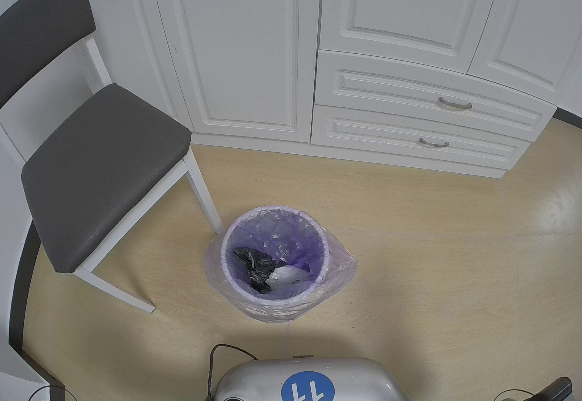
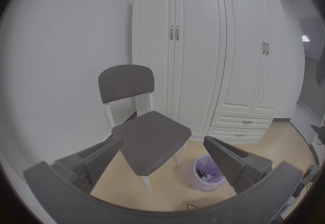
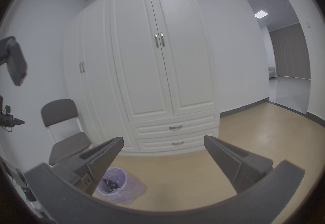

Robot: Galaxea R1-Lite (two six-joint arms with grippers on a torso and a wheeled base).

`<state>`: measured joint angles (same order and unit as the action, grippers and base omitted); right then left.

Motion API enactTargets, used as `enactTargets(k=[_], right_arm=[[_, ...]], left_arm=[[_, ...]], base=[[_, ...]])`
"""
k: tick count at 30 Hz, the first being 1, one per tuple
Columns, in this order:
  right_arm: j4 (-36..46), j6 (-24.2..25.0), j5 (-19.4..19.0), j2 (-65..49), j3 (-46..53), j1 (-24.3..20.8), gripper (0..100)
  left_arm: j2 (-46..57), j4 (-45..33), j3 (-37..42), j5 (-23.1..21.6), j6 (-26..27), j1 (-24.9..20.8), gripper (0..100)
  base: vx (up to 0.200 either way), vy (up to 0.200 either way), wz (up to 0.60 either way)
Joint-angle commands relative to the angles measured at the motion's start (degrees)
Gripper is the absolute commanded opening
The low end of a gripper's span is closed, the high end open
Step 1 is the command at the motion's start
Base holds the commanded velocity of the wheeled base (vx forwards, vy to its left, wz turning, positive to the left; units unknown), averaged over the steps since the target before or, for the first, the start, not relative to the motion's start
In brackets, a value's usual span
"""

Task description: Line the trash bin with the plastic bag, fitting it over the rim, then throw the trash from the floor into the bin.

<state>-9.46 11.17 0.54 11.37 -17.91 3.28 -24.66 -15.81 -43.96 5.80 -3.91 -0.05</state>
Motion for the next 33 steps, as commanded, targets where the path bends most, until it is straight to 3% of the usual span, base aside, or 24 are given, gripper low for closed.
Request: enactTargets(k=[1,7,17,23,26,29,33], right_arm=[[2.1,-0.5,-0.8,-11.4,2.5,-3.5,100],[1.8,-1.9,2.1,-11.4,8.5,-3.5,100],[1.2,-4.8,5.3,-11.4,8.3,-3.5,100],[-7.2,-9.4,9.1,-11.4,9.6,-3.5,100],[-12.7,-12.0,10.4,-11.4,11.4,-3.5,100],[-25.5,-18.2,10.4,-11.4,17.5,-3.5,100],[-30.1,-21.2,10.8,-11.4,17.9,-3.5,100]], left_arm=[[9.6,-4.5,0.3,-0.3,-0.1,-0.5,100],[15.5,-9.1,0.4,-1.8,-0.1,-0.6,100],[24.6,-14.8,5.4,-1.2,-0.3,-0.2,100],[24.6,-13.8,7.9,-1.1,0.0,-0.2,100],[24.6,-10.5,10.6,-1.1,0.5,-0.2,100],[24.6,2.7,20.2,-1.0,0.3,-0.2,100],[24.6,17.3,32.6,-1.0,0.7,-0.1,100]], base=[[0.000,0.000,0.00],[0.000,0.000,0.00],[0.000,0.000,0.00],[0.000,0.000,0.00],[0.000,0.000,0.00],[0.000,0.000,0.00],[0.000,0.000,0.00]])
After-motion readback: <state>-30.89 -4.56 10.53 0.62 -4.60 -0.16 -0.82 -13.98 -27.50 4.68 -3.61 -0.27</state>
